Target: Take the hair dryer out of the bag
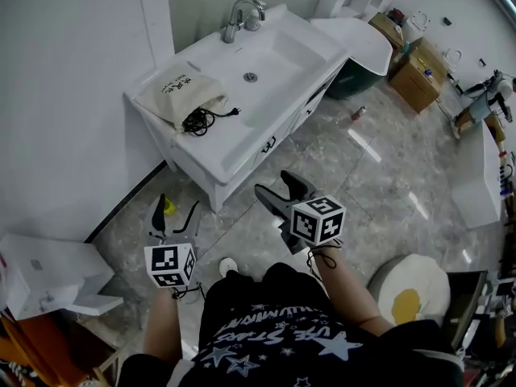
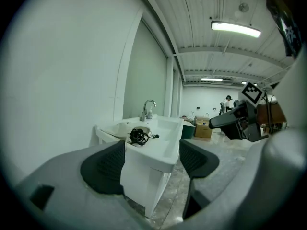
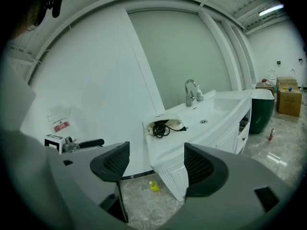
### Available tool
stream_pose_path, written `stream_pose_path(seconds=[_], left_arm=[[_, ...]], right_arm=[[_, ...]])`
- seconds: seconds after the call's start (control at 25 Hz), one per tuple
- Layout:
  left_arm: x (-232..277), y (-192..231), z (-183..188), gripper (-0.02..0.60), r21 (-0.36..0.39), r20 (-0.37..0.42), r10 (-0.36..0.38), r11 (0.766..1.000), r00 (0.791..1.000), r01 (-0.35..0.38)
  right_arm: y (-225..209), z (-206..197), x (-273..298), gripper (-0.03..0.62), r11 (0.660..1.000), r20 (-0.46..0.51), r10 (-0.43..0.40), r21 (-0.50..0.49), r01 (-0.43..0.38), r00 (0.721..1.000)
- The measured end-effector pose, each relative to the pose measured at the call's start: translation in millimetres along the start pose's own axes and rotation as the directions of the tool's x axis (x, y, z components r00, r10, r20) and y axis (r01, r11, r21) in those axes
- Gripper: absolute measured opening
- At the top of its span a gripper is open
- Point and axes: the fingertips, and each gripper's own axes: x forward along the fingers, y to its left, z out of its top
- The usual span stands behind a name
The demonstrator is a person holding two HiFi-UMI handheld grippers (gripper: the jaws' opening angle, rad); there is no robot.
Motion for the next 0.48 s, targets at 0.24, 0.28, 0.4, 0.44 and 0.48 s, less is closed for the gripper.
stream_pose_path(seconds=[0.24, 0.28, 0.4, 0.44, 0.48], left_arm=[[34, 7, -1, 0.356, 0.030, -0.048, -0.016, 0.999, 0.999, 0.017], [38, 8, -1, 0.356, 0.024, -0.050, -0.010, 1.000, 0.999, 0.011], [53, 16, 4, 0.355, 0.028, -0.054, 0.026, 0.999, 0.998, -0.025], [61, 19, 5, 0.354, 0.038, -0.059, 0.036, 0.999, 0.998, -0.034], [69, 22, 7, 0.354, 0.050, -0.065, 0.049, 0.998, 0.997, -0.045]], right_arm=[[-16, 16, 35, 0.339, 1.000, -0.016, 0.012, 0.005, -0.012, 1.000], [-18, 18, 43, 0.337, 1.000, -0.020, 0.023, 0.005, -0.022, 1.000], [-26, 31, 73, 0.334, 0.998, -0.026, 0.068, 0.006, -0.068, 0.997], [-29, 37, 84, 0.333, 0.996, -0.026, 0.084, 0.006, -0.084, 0.996], [-32, 43, 96, 0.331, 0.995, -0.029, 0.103, 0.004, -0.103, 0.994]])
